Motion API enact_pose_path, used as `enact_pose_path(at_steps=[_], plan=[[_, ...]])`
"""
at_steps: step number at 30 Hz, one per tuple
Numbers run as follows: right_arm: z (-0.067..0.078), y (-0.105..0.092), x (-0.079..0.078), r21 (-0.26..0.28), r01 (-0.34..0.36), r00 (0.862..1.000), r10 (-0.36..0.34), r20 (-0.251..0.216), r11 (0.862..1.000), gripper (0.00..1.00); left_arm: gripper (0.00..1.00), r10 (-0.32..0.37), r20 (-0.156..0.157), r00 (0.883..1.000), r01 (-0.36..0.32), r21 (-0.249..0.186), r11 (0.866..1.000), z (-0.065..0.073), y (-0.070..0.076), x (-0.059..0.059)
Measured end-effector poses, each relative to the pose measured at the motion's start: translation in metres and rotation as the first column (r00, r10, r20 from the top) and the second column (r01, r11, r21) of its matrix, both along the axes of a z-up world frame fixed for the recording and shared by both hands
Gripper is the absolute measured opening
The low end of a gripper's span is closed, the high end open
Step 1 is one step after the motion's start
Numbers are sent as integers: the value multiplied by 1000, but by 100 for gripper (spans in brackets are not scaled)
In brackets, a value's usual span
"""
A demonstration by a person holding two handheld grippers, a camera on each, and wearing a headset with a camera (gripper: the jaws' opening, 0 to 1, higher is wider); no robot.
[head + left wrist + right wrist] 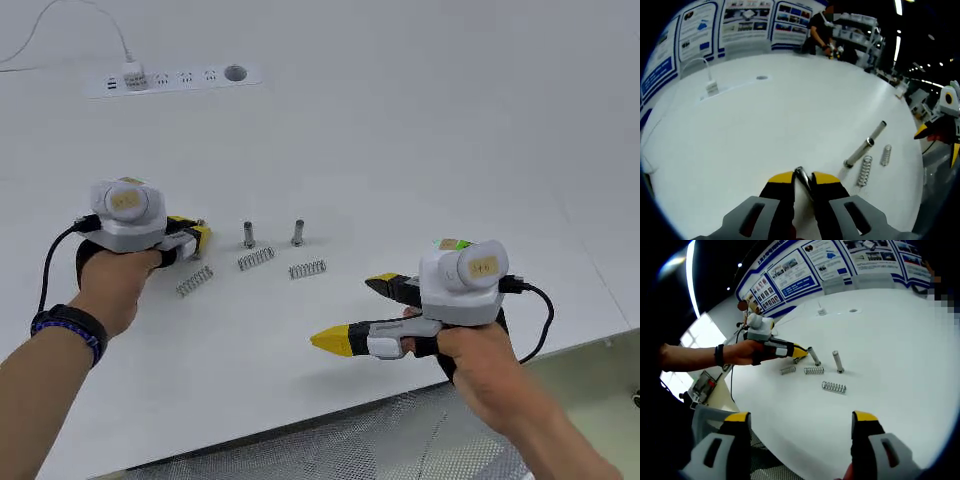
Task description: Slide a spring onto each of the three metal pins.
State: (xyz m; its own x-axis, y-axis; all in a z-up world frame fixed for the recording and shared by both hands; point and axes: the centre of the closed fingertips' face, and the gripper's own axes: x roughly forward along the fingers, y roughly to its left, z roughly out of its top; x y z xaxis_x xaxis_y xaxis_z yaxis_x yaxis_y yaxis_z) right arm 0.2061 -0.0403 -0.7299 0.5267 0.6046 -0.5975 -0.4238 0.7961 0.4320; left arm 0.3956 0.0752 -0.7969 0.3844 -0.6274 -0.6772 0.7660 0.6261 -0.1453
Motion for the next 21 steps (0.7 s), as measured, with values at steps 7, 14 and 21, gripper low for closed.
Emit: enact_pose_path(at_steps=[7,14,21], plan=[[0,-2,-1,1,5,1000,-5,1,1000,83,10,-105,40,994,101,78,992,1,7,-4],[1,-2,-2,2,9,1000,-9,3,1000,83,8,-164,50,985,157,131,979,2,14,-7],[0,-2,-2,2,6,1000,-6,0,1000,83,9,-232,79,969,214,193,958,1,11,-11]])
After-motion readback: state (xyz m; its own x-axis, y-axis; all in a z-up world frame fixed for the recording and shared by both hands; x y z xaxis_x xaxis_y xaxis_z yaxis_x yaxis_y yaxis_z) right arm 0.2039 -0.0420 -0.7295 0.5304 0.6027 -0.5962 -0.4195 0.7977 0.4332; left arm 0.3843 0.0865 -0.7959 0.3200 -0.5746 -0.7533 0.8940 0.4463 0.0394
